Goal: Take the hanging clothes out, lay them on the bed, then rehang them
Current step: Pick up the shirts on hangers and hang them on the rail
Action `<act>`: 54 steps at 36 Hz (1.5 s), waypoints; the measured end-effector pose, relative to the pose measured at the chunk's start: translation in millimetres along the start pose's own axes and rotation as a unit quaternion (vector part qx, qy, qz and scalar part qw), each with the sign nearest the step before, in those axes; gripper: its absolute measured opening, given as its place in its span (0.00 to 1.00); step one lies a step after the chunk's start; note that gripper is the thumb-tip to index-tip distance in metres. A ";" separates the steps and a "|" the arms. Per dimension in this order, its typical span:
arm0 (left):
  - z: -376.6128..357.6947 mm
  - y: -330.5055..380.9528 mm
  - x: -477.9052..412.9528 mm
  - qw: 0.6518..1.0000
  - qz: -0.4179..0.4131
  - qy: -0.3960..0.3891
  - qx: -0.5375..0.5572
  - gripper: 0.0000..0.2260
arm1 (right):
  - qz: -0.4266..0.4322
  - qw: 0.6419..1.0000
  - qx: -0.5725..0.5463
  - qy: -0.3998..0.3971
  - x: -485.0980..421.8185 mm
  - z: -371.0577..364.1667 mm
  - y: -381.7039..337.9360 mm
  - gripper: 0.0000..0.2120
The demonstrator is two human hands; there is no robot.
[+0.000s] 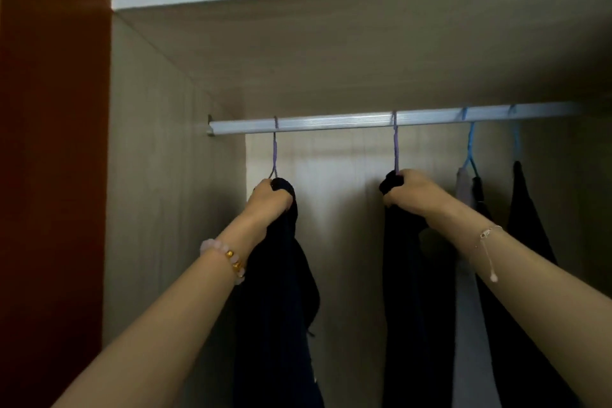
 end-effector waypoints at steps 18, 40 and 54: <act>37.6 -23.3 -1.8 0.998 -0.009 0.025 0.063 0.26 | 0.071 0.983 -0.091 -0.142 -11.7 -33.9 -24.4 0.32; 62.2 -30.1 2.5 0.996 0.003 0.093 -0.005 0.22 | 0.140 0.966 -0.080 -0.203 -6.2 -66.1 -48.2 0.25; -33.4 70.7 24.2 0.905 -0.228 0.144 -0.328 0.23 | 0.220 0.965 0.122 0.074 27.7 39.7 -18.5 0.26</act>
Point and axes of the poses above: each hand's wrist, its own x-axis away from the middle knuckle, its own z-axis out of the back of the hand, y = z × x, the point moved 3 cm from there along -x, towards the middle knuckle, and after that the axes turned 14 degrees about -y, right-handed, at the moved point
